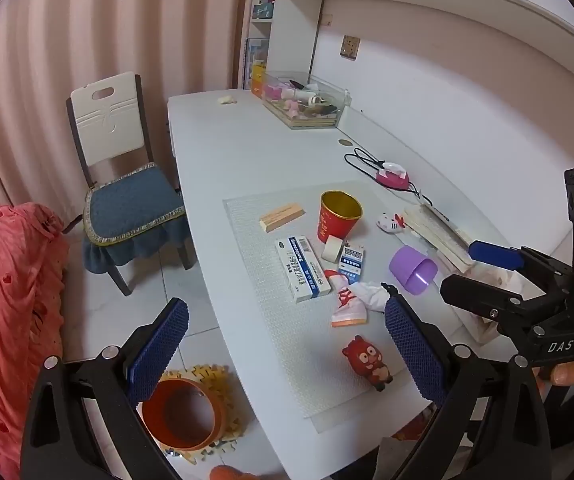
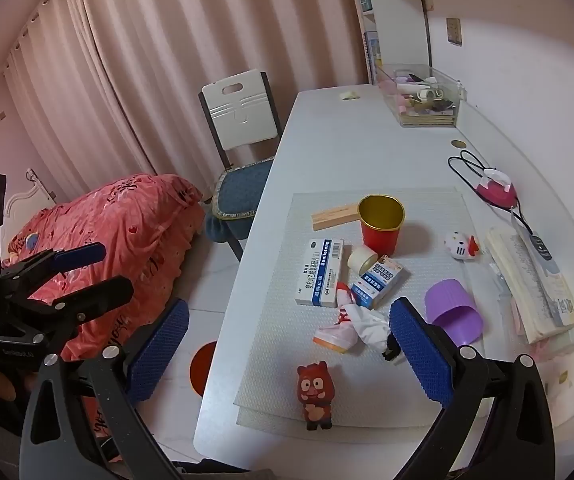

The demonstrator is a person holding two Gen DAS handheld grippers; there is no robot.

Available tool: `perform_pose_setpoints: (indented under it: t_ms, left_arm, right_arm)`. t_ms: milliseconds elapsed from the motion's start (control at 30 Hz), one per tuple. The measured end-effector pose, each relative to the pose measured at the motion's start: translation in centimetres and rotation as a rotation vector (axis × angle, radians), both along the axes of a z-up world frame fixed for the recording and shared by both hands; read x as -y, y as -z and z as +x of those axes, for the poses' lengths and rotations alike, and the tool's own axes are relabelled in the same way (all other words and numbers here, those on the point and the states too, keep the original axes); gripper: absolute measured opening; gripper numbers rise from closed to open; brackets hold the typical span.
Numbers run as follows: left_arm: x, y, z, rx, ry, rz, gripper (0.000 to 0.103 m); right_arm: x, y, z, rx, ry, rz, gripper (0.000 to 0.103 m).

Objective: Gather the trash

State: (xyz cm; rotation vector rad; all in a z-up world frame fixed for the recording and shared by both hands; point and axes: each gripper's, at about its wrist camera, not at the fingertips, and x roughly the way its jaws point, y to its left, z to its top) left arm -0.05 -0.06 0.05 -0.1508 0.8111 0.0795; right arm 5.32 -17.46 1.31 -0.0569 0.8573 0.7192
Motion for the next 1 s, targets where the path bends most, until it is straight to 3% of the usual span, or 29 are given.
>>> perform_pose_setpoints:
  t_ms: [1000]
  left_arm:
    - [0.57,0.04,0.11,-0.010,0.000,-0.003,0.097]
  right_arm:
    - [0.16,-0.13,-0.12,-0.001,-0.001,0.003,0.099]
